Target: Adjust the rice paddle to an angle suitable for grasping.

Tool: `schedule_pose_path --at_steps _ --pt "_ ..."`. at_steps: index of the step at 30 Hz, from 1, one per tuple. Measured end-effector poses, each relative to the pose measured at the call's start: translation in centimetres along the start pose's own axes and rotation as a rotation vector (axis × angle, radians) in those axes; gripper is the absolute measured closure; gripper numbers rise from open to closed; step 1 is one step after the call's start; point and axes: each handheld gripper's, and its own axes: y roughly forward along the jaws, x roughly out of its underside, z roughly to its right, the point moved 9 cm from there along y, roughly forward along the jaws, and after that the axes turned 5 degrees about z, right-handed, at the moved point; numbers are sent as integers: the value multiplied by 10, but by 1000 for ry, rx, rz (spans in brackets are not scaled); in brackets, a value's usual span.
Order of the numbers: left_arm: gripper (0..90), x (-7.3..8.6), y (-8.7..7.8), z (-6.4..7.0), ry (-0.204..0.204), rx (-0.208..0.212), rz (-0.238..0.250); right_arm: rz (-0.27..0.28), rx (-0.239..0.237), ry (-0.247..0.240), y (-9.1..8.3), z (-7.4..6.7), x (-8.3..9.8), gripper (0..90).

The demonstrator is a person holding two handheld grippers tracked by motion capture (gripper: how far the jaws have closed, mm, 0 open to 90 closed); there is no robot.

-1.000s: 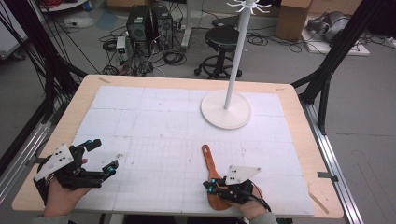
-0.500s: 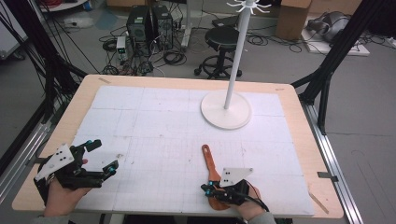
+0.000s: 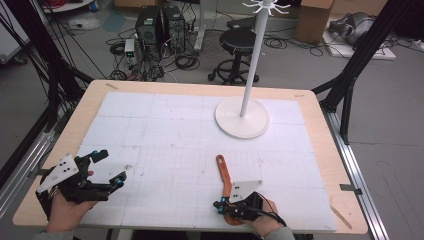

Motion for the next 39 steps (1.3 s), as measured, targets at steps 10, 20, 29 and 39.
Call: schedule_pose_path --at_steps 10,20,29,39 --pt "18 -4 -4 -2 -21 -4 23 -38 -6 16 -4 0 2 900" --pt "18 -2 -4 -3 -21 -10 15 -40 4 39 -16 7 9 900" --pt "18 -2 -4 -3 -21 -8 14 -48 31 65 -24 15 14 900" --pt "18 0 -3 -3 -18 -9 9 -44 72 109 -35 27 21 900"
